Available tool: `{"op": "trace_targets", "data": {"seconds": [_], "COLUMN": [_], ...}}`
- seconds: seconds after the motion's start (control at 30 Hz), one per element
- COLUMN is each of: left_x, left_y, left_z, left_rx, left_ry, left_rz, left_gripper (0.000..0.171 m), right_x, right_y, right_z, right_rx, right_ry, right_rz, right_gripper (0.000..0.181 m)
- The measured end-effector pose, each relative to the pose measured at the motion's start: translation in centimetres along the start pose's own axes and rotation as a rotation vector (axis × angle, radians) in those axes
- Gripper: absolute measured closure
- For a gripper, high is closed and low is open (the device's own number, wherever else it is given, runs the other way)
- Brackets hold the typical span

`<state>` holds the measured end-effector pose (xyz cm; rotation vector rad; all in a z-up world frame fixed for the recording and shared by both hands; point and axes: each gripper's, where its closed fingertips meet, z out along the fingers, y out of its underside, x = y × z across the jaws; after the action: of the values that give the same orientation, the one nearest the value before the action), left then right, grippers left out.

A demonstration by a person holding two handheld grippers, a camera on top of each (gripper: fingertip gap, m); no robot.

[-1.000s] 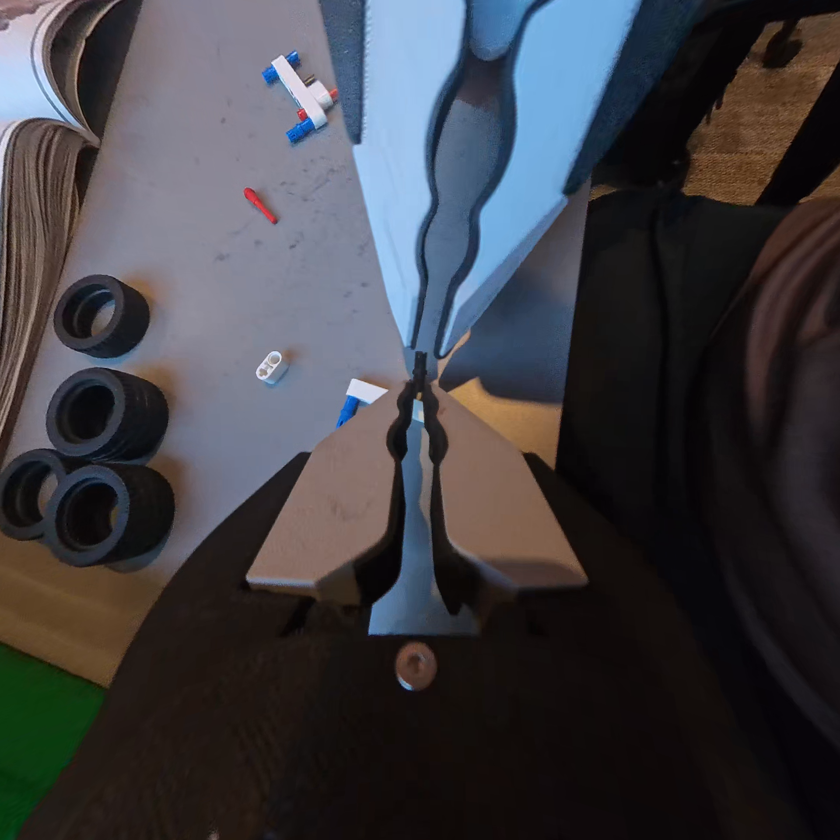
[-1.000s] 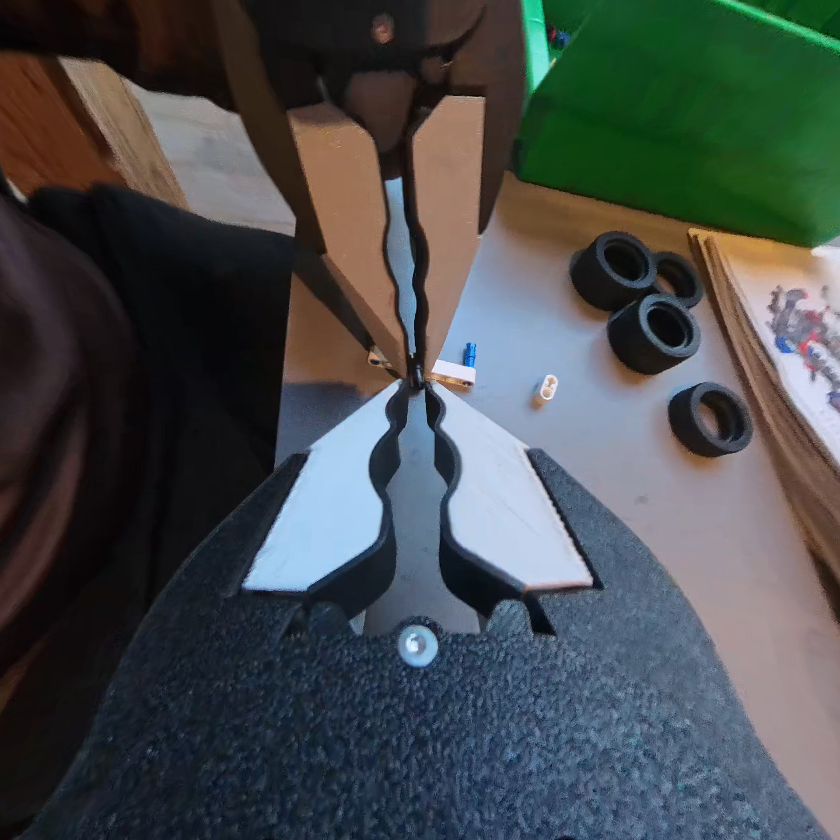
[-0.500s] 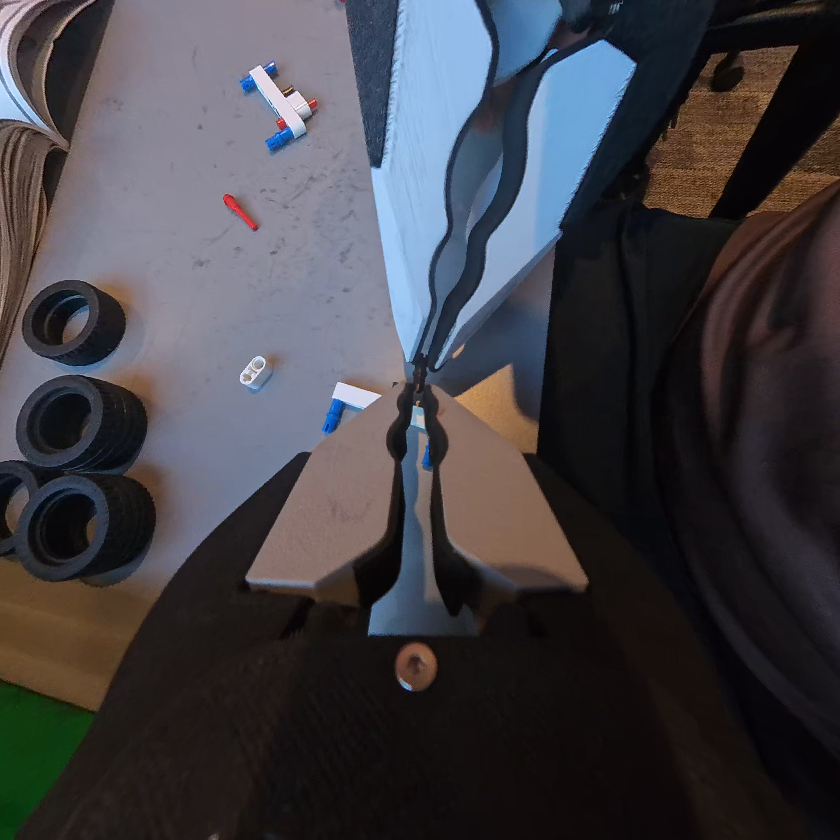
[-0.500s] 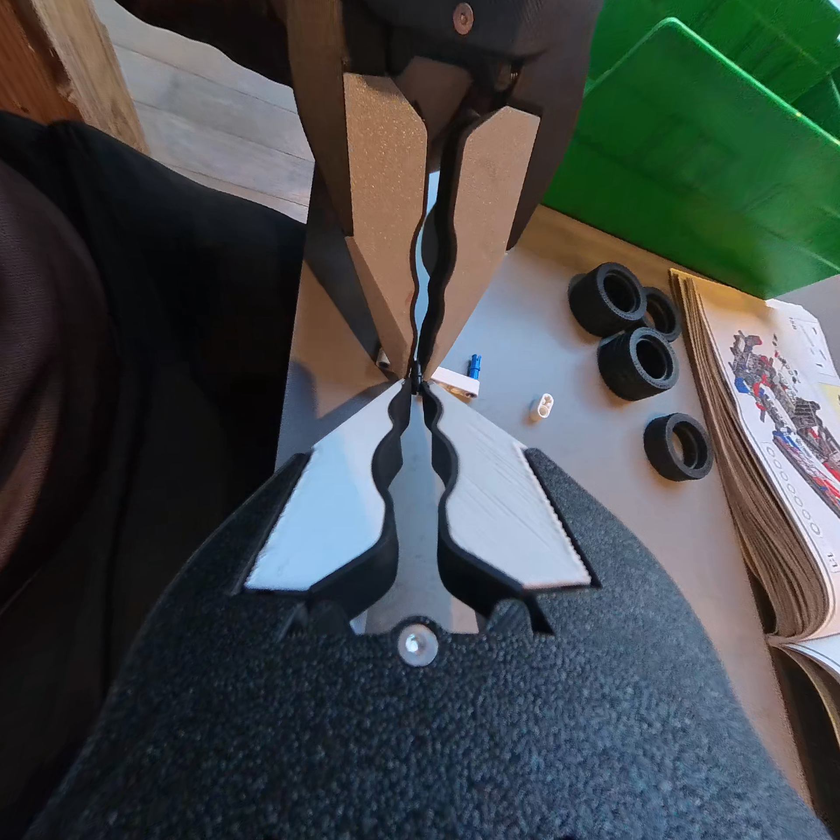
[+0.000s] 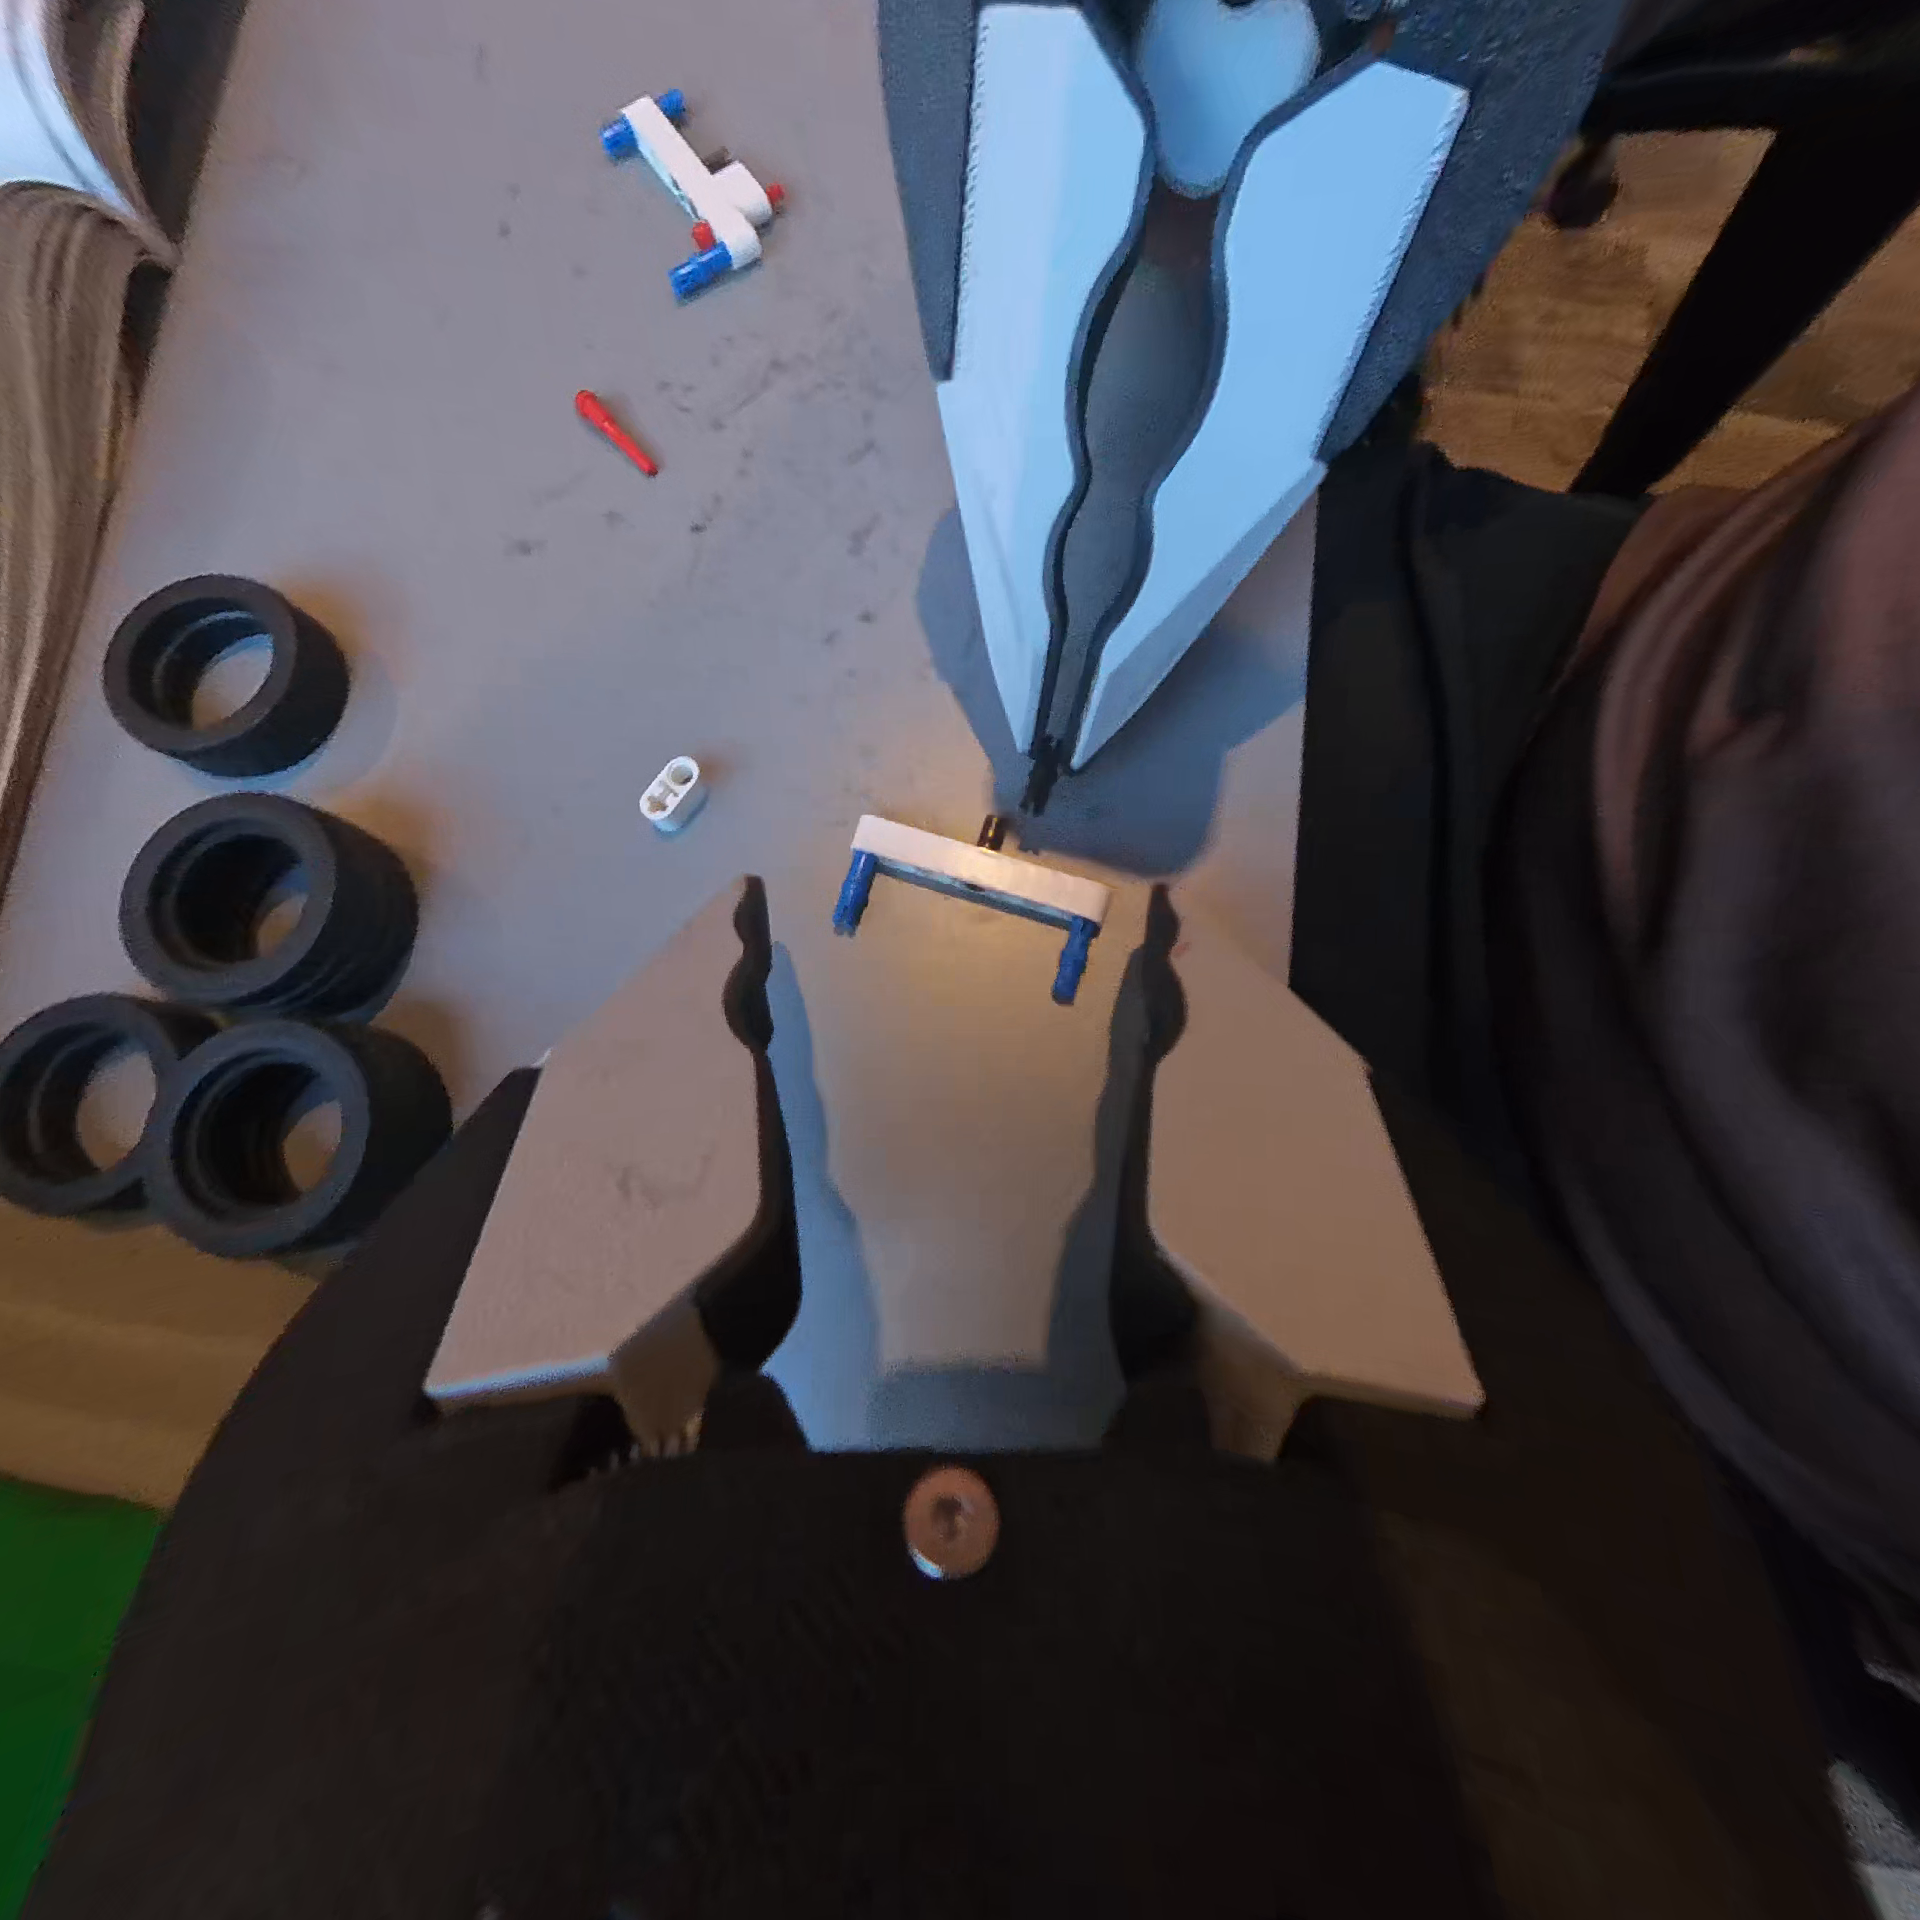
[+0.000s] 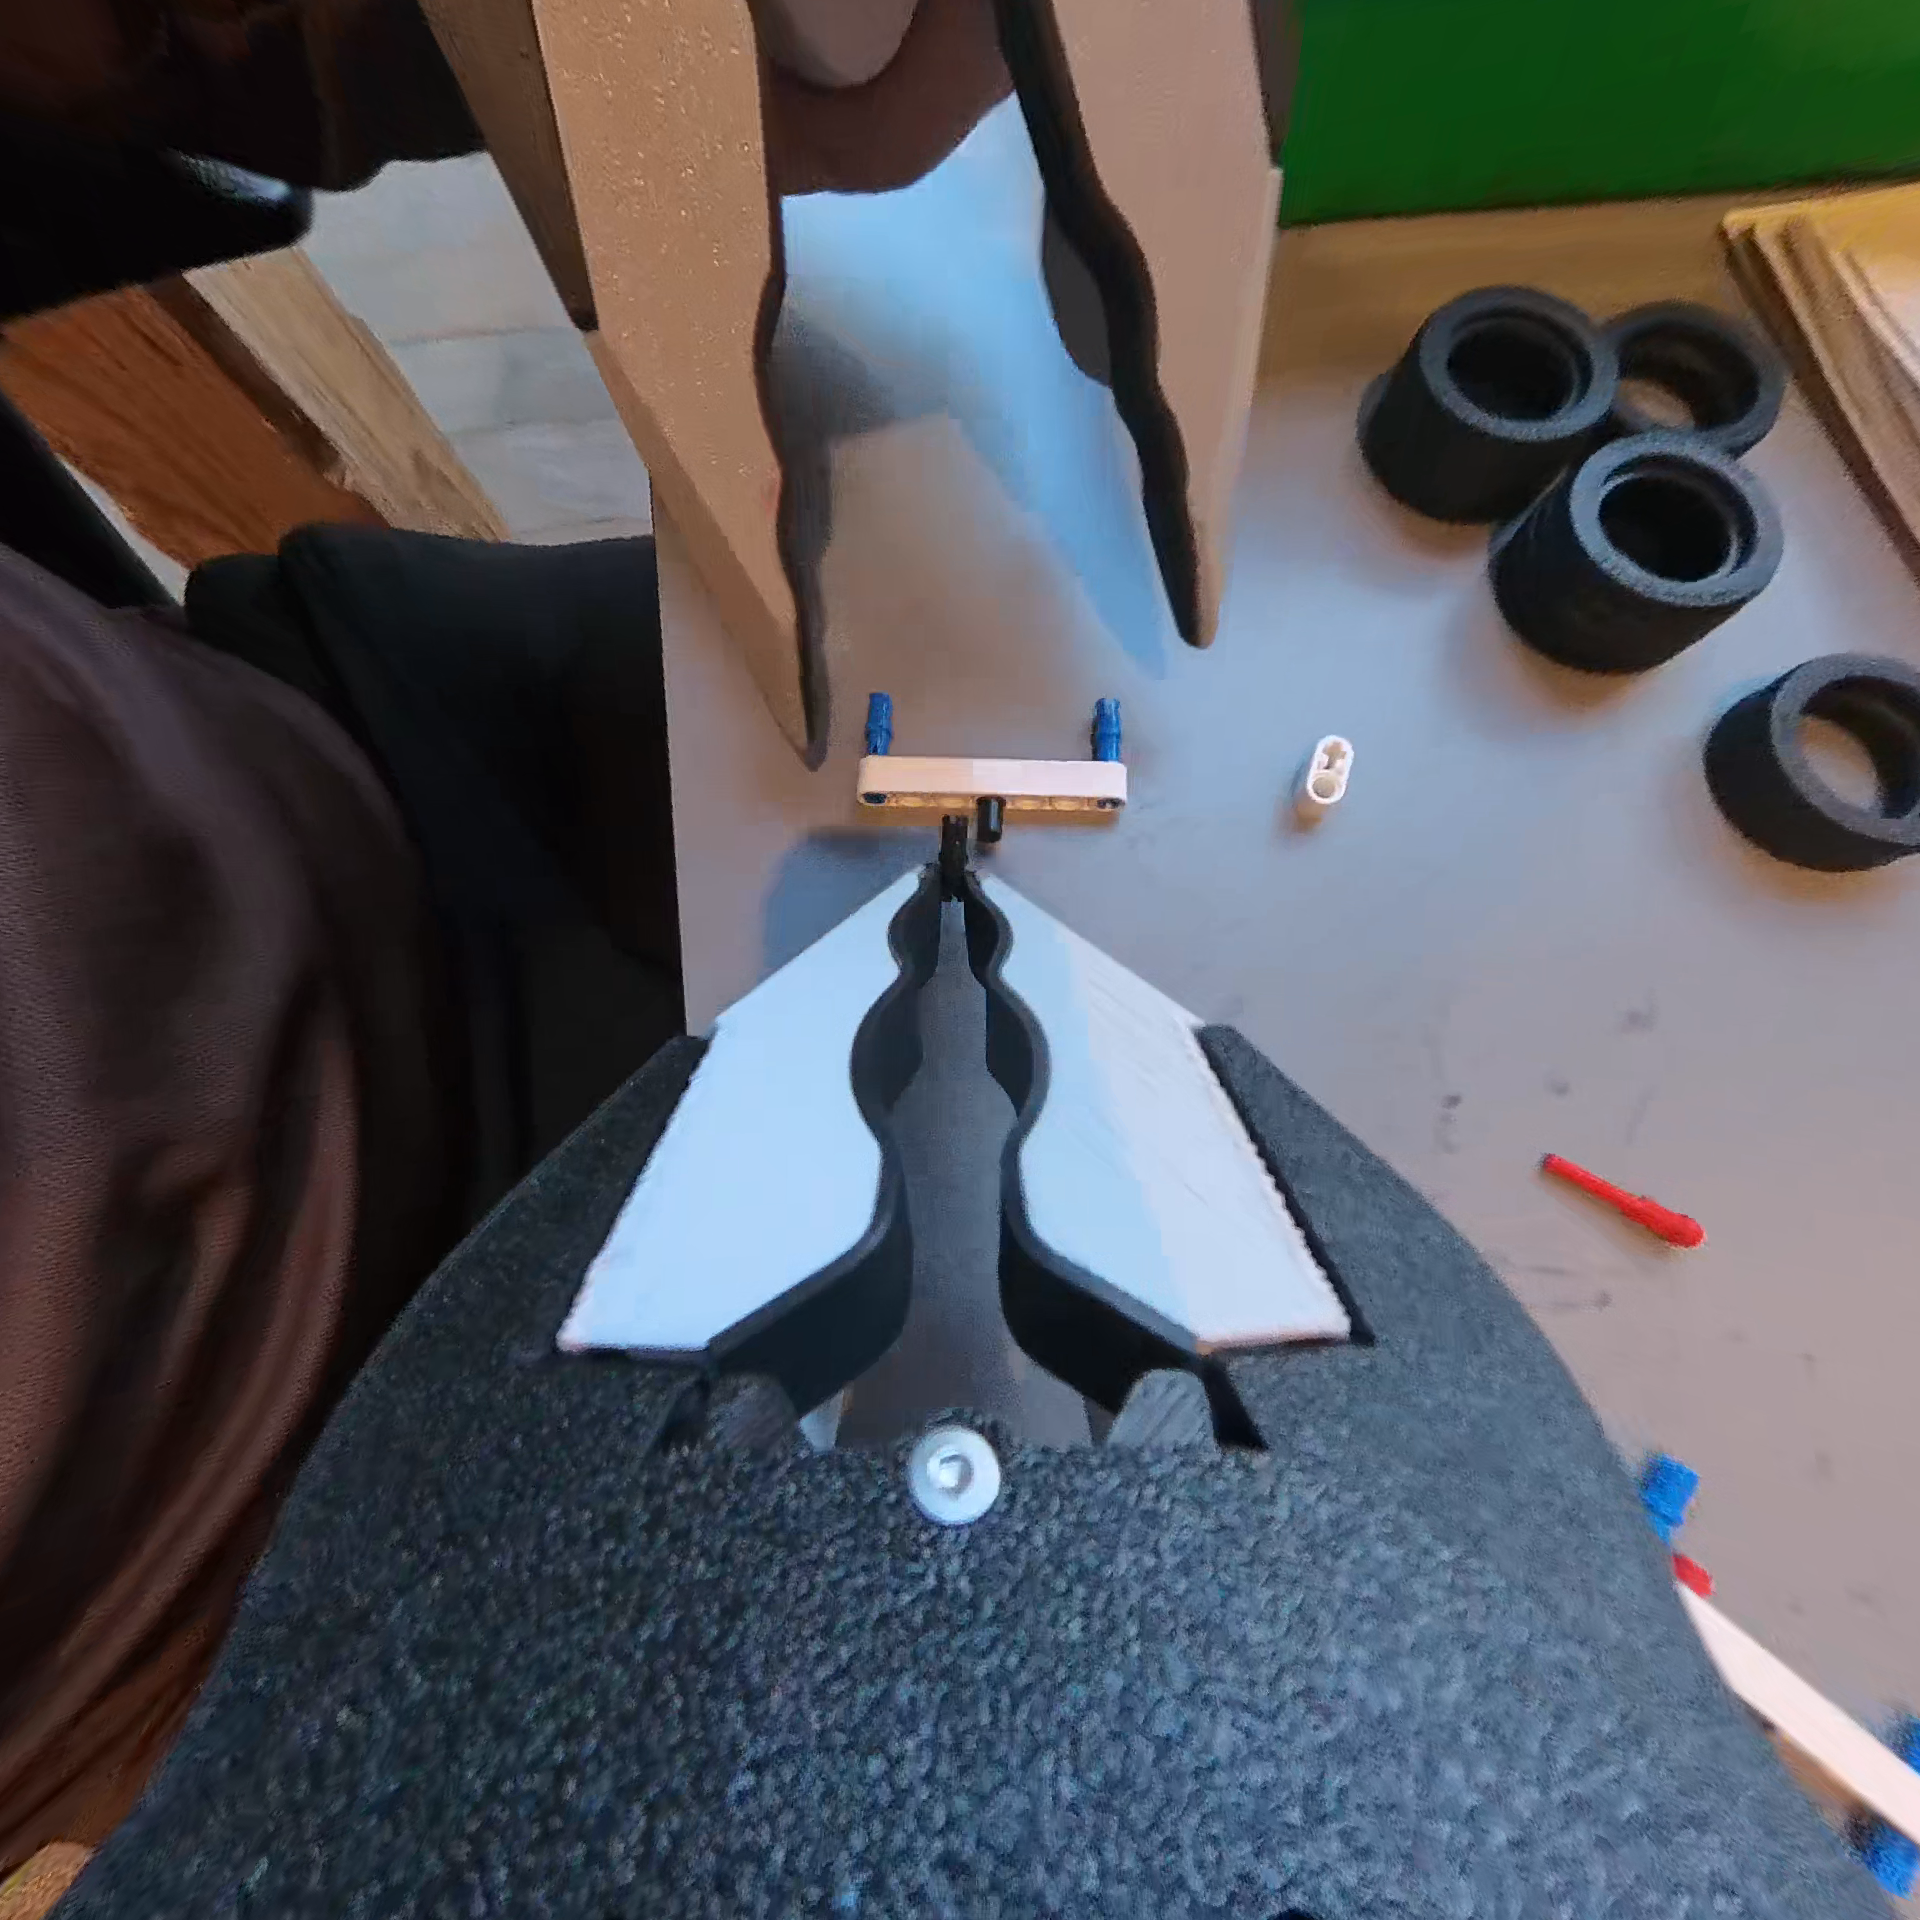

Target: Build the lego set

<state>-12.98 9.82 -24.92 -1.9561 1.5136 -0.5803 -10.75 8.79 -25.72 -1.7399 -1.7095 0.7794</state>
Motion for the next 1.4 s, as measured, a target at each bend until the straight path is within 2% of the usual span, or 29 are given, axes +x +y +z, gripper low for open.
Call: {"op": "trace_targets", "data": {"seconds": [0.13, 0.3, 0.97, 1.0, 1.27, 1.3, 1.4], "left_x": [-0.1, 1.0, 0.7, 0.6, 0.3, 0.4, 0.8], "left_y": [0.4, 0.5, 0.3, 0.2, 0.4, 0.3, -0.1], "left_z": [1.7, 2.1, 2.4, 2.3, 2.1, 2.1, 1.8], "left_rx": [-0.066, -0.060, -0.054, -0.048, -0.048, -0.049, -0.032], "left_ry": [0.024, 0.097, 0.027, 0.023, 0.012, 0.019, 0.032], "left_rz": [0.055, 0.067, 0.005, 0.008, -0.020, -0.017, 0.006], "left_gripper": [0.090, 0.117, 0.119, 0.136, 0.133, 0.121, 0.107], "right_x": [-0.2, -0.3, -0.2, -0.6, -0.4, -0.4, -0.4], "right_y": [0.6, 0.5, 0.3, 0.2, 0.0, 0.0, 0.1], "right_z": [0.5, 0.6, 1.1, 1.2, 1.4, 1.4, 1.4], "right_rx": [-0.048, -0.054, -0.047, -0.036, -0.032, -0.032, -0.032], "right_ry": [0.010, 0.007, -0.031, -0.052, -0.034, -0.034, -0.034], "right_rz": [-0.008, 0.009, 0.079, 0.087, 0.063, 0.064, 0.062], "right_gripper": [0.177, 0.178, 0.178, 0.178, 0.177, 0.177, 0.177]}}
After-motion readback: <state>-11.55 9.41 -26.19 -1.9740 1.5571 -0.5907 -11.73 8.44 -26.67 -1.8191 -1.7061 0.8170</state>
